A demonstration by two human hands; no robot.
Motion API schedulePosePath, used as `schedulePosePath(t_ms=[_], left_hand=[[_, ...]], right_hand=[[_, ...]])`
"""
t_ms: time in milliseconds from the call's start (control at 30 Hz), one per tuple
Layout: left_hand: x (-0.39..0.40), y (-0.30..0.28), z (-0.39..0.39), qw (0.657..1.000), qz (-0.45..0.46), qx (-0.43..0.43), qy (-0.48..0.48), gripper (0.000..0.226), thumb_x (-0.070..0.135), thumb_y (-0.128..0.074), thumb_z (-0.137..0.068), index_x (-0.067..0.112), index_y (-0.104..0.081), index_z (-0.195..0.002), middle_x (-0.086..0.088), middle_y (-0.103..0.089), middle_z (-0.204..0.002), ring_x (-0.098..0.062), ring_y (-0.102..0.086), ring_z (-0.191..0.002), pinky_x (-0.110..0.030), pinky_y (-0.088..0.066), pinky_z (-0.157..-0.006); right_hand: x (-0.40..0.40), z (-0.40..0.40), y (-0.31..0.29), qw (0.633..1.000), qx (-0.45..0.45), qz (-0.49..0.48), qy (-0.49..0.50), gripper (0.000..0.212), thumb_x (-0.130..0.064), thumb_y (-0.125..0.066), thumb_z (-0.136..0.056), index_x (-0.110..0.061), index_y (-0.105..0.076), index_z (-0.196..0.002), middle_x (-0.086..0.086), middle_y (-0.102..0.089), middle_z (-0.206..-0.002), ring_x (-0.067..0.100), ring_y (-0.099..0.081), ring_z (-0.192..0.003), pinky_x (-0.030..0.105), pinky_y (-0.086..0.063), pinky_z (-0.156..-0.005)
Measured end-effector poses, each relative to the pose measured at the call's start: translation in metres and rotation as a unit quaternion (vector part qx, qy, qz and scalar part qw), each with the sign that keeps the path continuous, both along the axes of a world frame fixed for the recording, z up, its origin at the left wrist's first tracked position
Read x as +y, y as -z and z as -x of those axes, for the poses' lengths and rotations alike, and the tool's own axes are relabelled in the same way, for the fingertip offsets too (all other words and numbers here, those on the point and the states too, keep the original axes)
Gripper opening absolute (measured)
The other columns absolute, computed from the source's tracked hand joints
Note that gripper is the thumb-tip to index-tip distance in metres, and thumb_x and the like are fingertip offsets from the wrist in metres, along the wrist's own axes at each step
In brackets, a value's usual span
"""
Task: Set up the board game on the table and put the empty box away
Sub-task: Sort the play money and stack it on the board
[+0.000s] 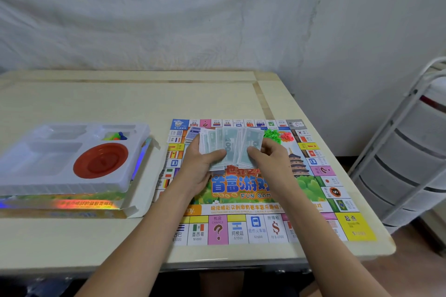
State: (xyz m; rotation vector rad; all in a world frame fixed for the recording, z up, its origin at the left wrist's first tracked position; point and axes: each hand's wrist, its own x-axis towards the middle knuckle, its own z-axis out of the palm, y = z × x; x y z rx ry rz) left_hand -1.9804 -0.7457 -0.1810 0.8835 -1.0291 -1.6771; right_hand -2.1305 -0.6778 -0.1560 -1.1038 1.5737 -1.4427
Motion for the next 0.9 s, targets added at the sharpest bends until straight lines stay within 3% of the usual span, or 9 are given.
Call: schedulePosePath(t_ms=[233,400,567,633,767,833,900], left_hand=[[0.004,-0.006,0.002,1.000,0.005,-0.009,-0.012,0.052,-0.012,-0.072,-0.077,0.014,-0.057,-0.119,-0.012,-0.072,-0.111,-0.036,-0.070,-0.097,-0.030,-0.057,-0.052],[0.004,-0.005,0.000,1.000,0.005,-0.002,0.009,0.048,-0.011,-0.063,-0.086,0.009,-0.053,-0.128,-0.018,-0.071,-0.112,-0.032,-0.072,-0.092,-0.035,-0.058,-0.054],[0.003,-0.004,0.003,0.999,0.003,0.022,0.028,0.046,-0.017,-0.053,-0.088,0.007,-0.053,-0.127,-0.016,-0.072,-0.111,-0.028,-0.071,-0.097,-0.033,-0.060,-0.067],[0.003,-0.007,0.006,0.999,-0.002,0.020,0.035,0.045,-0.018,-0.049,-0.089,0.007,-0.053,-0.126,-0.013,-0.073,-0.105,-0.025,-0.070,-0.089,-0.035,-0.059,-0.070],[0.005,-0.016,0.015,0.998,-0.028,0.024,0.051,0.041,-0.012,-0.046,-0.088,0.007,-0.050,-0.124,-0.012,-0.068,-0.092,-0.017,-0.054,-0.062,-0.029,-0.047,-0.050],[0.009,-0.017,0.023,0.999,-0.030,0.018,0.042,0.041,-0.011,-0.045,-0.088,0.008,-0.051,-0.125,-0.009,-0.065,-0.086,-0.014,-0.052,-0.060,-0.026,-0.043,-0.047],[0.013,-0.016,0.028,0.999,-0.026,0.019,0.023,0.038,-0.011,-0.043,-0.088,0.008,-0.052,-0.120,-0.008,-0.063,-0.083,-0.013,-0.051,-0.058,-0.023,-0.042,-0.047]], right_hand=[[0.002,-0.003,-0.002,0.999,-0.030,0.021,-0.028,0.027,-0.005,-0.059,-0.093,-0.031,-0.068,-0.091,-0.006,-0.076,-0.087,0.015,-0.074,-0.082,0.033,-0.062,-0.073],[0.002,0.005,-0.002,0.998,-0.056,0.019,0.019,0.028,-0.009,-0.059,-0.095,-0.035,-0.066,-0.087,-0.008,-0.074,-0.083,0.010,-0.073,-0.077,0.034,-0.062,-0.070],[0.005,0.010,0.000,0.999,-0.038,0.013,0.005,0.030,-0.006,-0.059,-0.094,-0.035,-0.066,-0.087,-0.010,-0.073,-0.085,0.008,-0.072,-0.078,0.032,-0.061,-0.071],[0.007,0.010,0.001,0.999,-0.032,0.015,0.006,0.027,-0.005,-0.059,-0.094,-0.031,-0.068,-0.092,-0.009,-0.073,-0.087,0.007,-0.072,-0.080,0.029,-0.061,-0.071],[0.012,0.012,0.005,1.000,0.002,0.022,0.018,0.022,-0.007,-0.062,-0.092,-0.028,-0.069,-0.095,-0.008,-0.072,-0.089,0.006,-0.070,-0.081,0.022,-0.059,-0.068],[0.017,0.018,0.009,0.997,0.068,0.016,0.041,0.019,-0.013,-0.065,-0.091,-0.025,-0.071,-0.103,-0.007,-0.072,-0.093,0.012,-0.067,-0.087,0.030,-0.059,-0.076],[0.021,0.022,0.013,0.992,0.113,0.013,0.047,0.020,-0.016,-0.066,-0.090,-0.026,-0.072,-0.107,-0.006,-0.071,-0.090,0.014,-0.063,-0.082,0.036,-0.057,-0.076]])
